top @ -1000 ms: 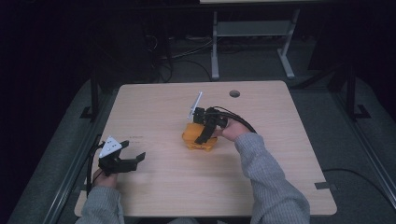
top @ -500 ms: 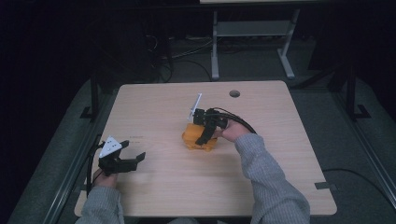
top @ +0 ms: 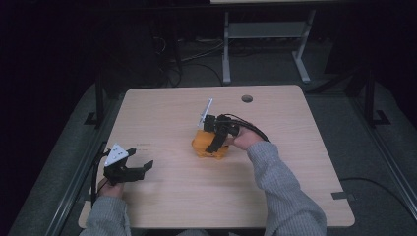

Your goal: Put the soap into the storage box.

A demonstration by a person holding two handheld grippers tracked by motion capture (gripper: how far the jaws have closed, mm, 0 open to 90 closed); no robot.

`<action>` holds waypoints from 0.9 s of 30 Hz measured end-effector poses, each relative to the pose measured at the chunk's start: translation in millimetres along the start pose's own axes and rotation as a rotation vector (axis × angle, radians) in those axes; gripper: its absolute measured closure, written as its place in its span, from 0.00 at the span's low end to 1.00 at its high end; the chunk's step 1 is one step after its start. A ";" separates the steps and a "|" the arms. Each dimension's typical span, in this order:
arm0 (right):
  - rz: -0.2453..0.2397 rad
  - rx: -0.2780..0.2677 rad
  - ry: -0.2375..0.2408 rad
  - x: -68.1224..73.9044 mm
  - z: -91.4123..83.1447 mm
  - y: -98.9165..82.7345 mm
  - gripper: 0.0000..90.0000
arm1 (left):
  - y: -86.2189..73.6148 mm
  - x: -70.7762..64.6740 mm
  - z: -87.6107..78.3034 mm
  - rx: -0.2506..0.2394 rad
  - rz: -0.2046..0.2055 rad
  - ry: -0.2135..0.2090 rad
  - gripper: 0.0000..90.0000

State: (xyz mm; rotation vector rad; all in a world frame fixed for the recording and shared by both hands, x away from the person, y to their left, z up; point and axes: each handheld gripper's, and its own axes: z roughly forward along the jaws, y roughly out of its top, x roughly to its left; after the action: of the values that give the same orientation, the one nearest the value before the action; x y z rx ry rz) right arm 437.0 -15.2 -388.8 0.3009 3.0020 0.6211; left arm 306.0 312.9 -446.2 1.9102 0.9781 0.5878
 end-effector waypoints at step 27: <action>0.029 -0.019 -0.014 2.0 1.1 -1.6 0.22 | 0.0 0.0 -0.1 0.000 0.002 0.000 0.15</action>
State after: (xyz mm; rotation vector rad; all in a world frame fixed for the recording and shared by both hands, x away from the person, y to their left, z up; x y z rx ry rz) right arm 434.9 -15.7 -390.5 0.3468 2.9814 0.6471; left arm 306.0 313.0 -446.2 1.9114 0.9757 0.5886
